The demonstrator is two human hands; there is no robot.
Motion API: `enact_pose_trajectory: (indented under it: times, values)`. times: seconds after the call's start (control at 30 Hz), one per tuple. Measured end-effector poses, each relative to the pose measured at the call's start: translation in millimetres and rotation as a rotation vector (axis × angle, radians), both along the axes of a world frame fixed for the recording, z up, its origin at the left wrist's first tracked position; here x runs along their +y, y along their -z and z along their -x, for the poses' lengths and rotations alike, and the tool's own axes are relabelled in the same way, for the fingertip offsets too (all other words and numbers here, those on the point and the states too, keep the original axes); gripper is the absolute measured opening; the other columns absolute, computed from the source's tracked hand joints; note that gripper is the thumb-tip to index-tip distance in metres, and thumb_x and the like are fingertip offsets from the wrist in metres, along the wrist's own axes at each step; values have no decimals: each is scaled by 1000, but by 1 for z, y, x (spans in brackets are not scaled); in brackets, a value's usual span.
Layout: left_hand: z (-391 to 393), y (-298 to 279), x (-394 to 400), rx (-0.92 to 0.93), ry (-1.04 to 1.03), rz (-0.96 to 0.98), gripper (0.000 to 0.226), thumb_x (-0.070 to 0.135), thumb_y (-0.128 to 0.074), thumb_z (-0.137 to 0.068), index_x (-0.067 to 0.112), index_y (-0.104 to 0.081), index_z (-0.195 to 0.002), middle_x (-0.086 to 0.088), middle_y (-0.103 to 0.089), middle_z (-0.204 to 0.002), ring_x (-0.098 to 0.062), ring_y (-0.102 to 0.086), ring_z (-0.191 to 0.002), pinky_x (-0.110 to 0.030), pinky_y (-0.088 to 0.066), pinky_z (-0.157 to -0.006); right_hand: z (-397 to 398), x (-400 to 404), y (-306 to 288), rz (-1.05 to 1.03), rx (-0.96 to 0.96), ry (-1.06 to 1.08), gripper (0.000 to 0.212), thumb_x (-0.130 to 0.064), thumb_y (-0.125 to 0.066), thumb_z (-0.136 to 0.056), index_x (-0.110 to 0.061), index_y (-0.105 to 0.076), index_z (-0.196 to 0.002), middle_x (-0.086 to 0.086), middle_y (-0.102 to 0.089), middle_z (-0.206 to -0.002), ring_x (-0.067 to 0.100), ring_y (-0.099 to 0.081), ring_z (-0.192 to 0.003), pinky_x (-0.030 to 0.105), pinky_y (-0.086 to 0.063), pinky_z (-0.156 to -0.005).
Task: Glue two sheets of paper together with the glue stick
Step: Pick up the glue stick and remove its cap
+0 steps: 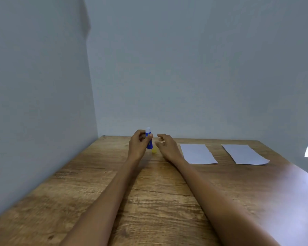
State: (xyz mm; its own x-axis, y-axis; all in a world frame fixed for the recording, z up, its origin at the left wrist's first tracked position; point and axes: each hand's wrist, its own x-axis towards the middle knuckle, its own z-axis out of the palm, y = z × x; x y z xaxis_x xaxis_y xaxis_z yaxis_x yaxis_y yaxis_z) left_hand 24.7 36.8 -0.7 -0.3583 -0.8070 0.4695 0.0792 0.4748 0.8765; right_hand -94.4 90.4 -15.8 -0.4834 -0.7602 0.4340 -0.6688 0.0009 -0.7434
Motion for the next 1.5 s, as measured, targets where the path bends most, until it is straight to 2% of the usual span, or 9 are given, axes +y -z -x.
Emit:
enact_pose_trajectory:
  times: [0.17, 0.3, 0.47, 0.6, 0.73, 0.93, 1.13, 1.3, 1.5]
  values:
    - [4, -10, 8, 248, 12, -135, 22, 24, -66, -86, 9, -61, -101, -11, -72, -95, -22, -68, -93, -31, -54, -82, -26, 10, -10, 91, -578, -260, 35, -29, -40, -100, -4, -59, -116, 10, -66, -106, 16, -64, -81, 25, -55, -72]
    - [2, -16, 9, 361, -7, -168, 12, 25, -65, -86, 18, -58, -94, 1, -73, -86, -11, -68, -80, -9, -50, -57, -41, 7, -14, 219, -871, -483, 44, -28, -42, -100, 8, -52, -124, 17, -58, -110, 26, -56, -95, 38, -49, -91]
    - [-1, -21, 10, 412, -48, -206, 21, 23, -65, -86, 11, -57, -101, 3, -74, -84, -14, -69, -77, -19, -54, -60, -51, 5, -15, 308, -1008, -617, 32, -15, -42, -100, 7, -50, -123, 15, -56, -104, 19, -53, -85, 31, -48, -85]
    - [-3, -24, 12, 380, -40, -154, 12, 26, -68, -83, 19, -61, -90, -3, -75, -83, -16, -69, -82, -35, -54, -75, -55, 2, -18, 251, -1076, -593, 36, -32, -30, -102, -7, -55, -108, 6, -47, -79, 15, -48, -72, 30, -47, -72]
    - [3, -23, 19, 313, 39, -66, 12, 29, -69, -80, 22, -61, -87, -6, -75, -78, -13, -69, -73, -29, -56, -68, -50, -1, -15, 187, -1077, -437, 45, -48, -31, -98, -16, -50, -72, -1, -41, -54, 11, -38, -48, 26, -35, -51]
    - [-2, -24, 13, 375, -6, -72, 13, 26, -73, -80, 26, -62, -88, 2, -74, -74, -7, -70, -73, -13, -53, -59, -45, 1, -10, 237, -1094, -631, 45, -37, -35, -99, -6, -51, -128, 11, -49, -93, 17, -47, -76, 32, -40, -69]
    - [3, -21, 17, 348, 110, -62, 11, 24, -70, -81, 24, -62, -89, -5, -75, -78, -13, -69, -73, -20, -54, -67, -42, 5, -14, 143, -1020, -468, 49, -53, -40, -93, -16, -53, -65, -1, -39, -53, 11, -38, -48, 25, -33, -50]
    - [2, -19, 10, 421, 69, -121, 12, 16, -69, -83, 19, -63, -93, -2, -75, -80, -18, -72, -81, -27, -57, -71, -53, 0, -7, 203, -1113, -545, 48, -38, -29, -101, -5, -58, -120, 14, -50, -95, 20, -47, -76, 32, -38, -68]
    - [7, -15, 13, 391, 148, -105, 8, 21, -68, -84, 19, -62, -90, -5, -76, -82, -21, -72, -80, -29, -57, -74, -48, 5, -10, 147, -1065, -443, 46, -48, -31, -98, -15, -51, -74, 0, -37, -54, 8, -33, -40, 22, -28, -42]
